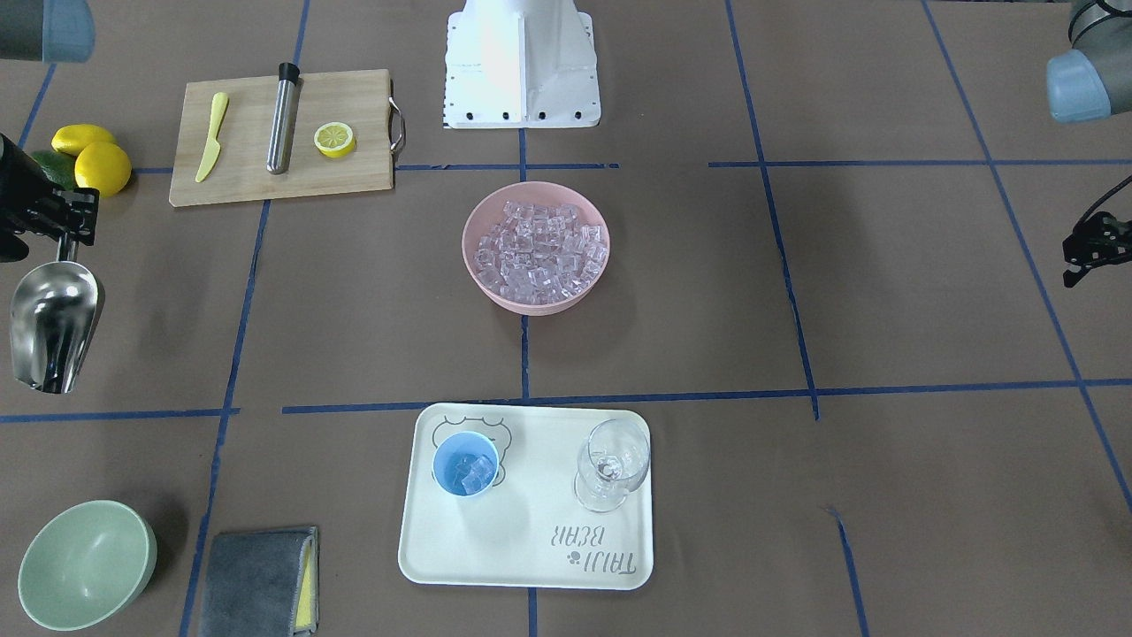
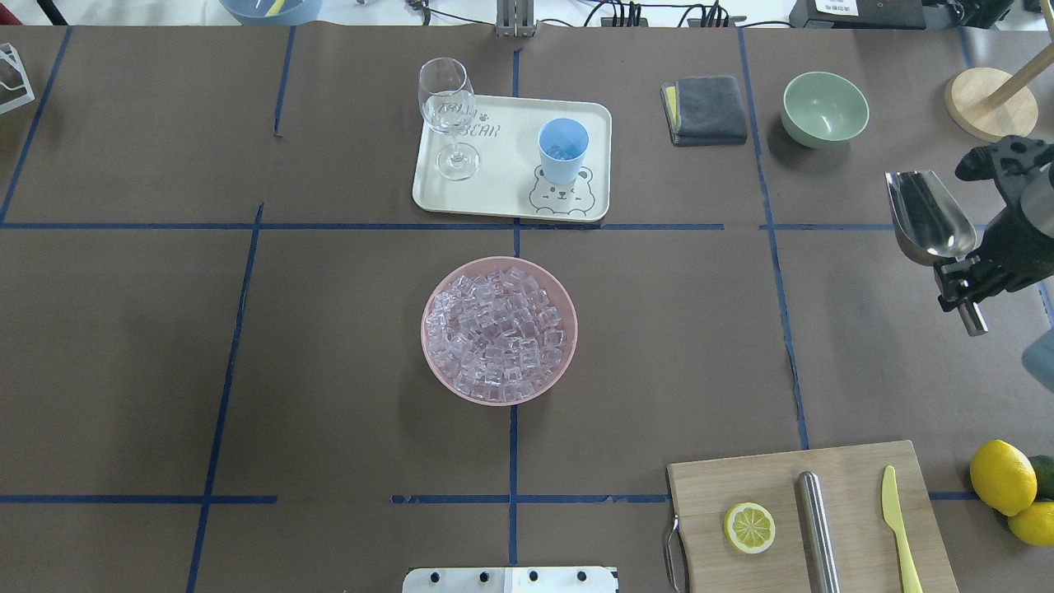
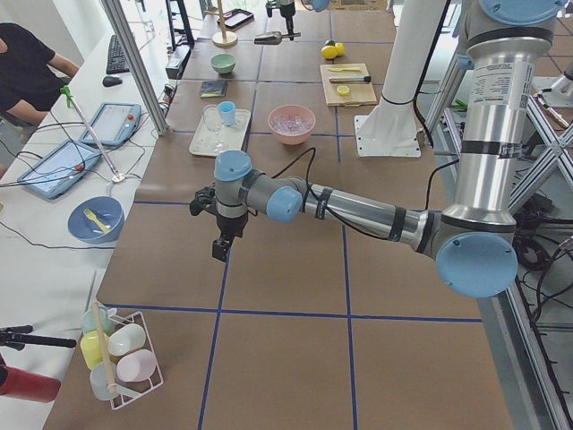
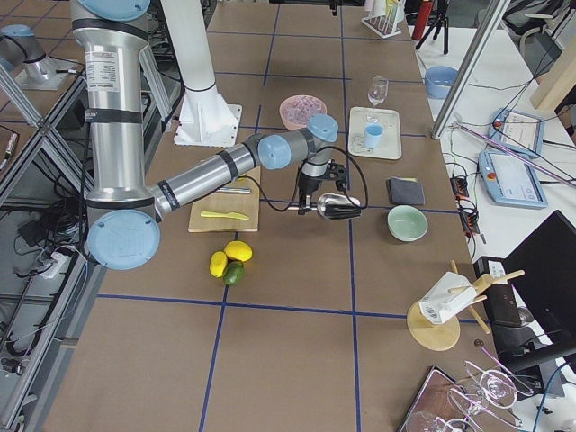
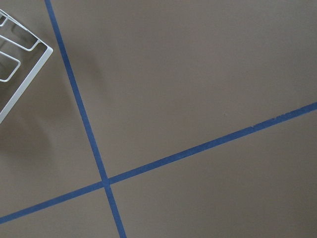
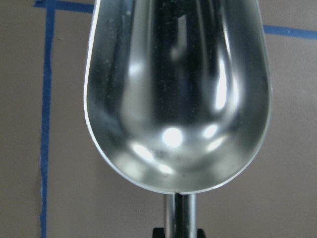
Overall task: Put ice in cup with scoop
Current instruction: 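Carry the empty scoop back toward its spot with the right gripper, then lower the scoop onto the table and open the right gripper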
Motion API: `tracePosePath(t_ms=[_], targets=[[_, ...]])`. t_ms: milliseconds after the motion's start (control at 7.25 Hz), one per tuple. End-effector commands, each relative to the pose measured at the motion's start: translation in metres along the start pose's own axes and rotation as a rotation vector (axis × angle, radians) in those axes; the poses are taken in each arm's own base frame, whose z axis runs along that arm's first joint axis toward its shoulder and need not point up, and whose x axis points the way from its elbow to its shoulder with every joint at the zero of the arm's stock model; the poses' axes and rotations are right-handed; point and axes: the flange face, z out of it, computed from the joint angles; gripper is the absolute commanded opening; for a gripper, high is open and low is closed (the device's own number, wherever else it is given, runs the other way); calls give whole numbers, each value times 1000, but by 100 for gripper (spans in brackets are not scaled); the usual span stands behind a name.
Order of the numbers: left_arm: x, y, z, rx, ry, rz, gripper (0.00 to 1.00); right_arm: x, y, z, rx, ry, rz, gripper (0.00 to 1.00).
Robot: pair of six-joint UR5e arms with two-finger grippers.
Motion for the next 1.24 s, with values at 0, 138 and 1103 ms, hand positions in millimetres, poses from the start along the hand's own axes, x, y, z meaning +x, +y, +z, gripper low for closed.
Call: tracePosePath(t_ms=[0, 138, 1103], targets=[[1, 0, 0, -1, 1, -2, 100, -15, 21, 45, -39, 20, 59, 0], [1, 0, 0, -1, 1, -2, 100, -26, 29, 57, -67, 29, 84, 0], [5, -7, -2, 8, 3, 7, 100, -8, 47, 102, -166, 80, 89, 19]])
